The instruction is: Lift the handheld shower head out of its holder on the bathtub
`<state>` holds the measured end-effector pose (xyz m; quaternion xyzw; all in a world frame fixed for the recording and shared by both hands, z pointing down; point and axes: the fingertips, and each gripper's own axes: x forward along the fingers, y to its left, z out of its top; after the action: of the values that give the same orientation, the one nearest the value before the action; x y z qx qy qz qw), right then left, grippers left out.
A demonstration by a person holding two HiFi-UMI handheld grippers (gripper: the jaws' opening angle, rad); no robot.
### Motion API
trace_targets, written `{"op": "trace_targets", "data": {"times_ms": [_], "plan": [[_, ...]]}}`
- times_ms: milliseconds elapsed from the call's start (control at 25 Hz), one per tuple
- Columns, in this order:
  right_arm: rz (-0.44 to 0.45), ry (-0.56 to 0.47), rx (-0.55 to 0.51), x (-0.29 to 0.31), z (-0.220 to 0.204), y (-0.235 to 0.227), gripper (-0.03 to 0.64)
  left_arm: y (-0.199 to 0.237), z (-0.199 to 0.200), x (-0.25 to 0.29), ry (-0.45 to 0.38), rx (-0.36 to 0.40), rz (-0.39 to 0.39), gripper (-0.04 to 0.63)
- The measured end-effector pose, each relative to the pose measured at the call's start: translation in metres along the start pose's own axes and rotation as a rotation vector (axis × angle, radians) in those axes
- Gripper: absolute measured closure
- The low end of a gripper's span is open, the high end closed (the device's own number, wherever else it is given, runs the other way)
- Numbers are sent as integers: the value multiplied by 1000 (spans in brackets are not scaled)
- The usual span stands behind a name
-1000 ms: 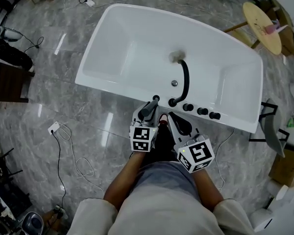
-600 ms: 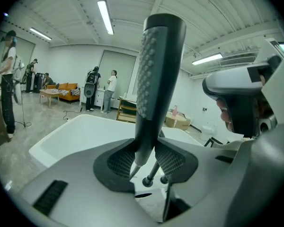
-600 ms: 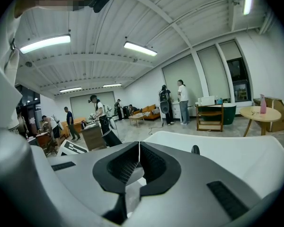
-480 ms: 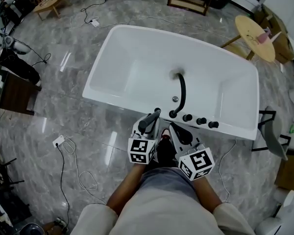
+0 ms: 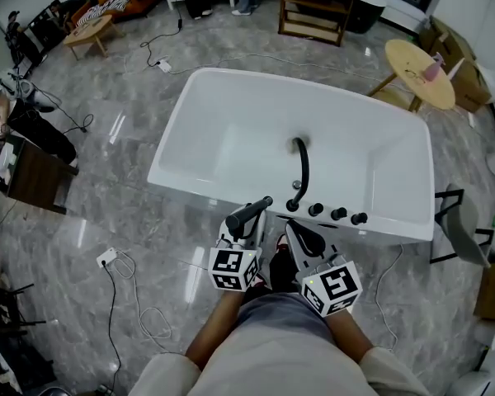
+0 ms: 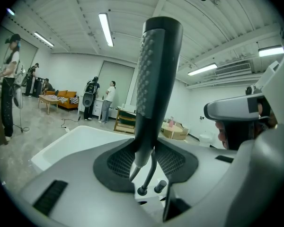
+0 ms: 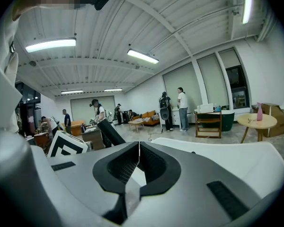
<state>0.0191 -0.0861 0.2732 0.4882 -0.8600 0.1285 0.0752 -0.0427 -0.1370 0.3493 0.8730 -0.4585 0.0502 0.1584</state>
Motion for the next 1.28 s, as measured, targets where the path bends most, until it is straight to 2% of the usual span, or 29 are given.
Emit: {"op": "trace_targets", "data": {"times_ms": [120, 360, 600, 1280], "plan": [[-25, -11, -39, -8, 6, 3, 597, 0, 8, -10, -14, 9, 6, 457], [-47, -31, -101, -21, 18, 13, 598, -1, 26, -32, -48, -21, 6, 457], [-28, -26, -109, -29, 20, 22, 598, -7, 38, -45, -79, -31, 5, 457], [-38, -41, -121, -38, 27, 25, 598, -9, 35, -55, -80, -59, 1, 457]]}}
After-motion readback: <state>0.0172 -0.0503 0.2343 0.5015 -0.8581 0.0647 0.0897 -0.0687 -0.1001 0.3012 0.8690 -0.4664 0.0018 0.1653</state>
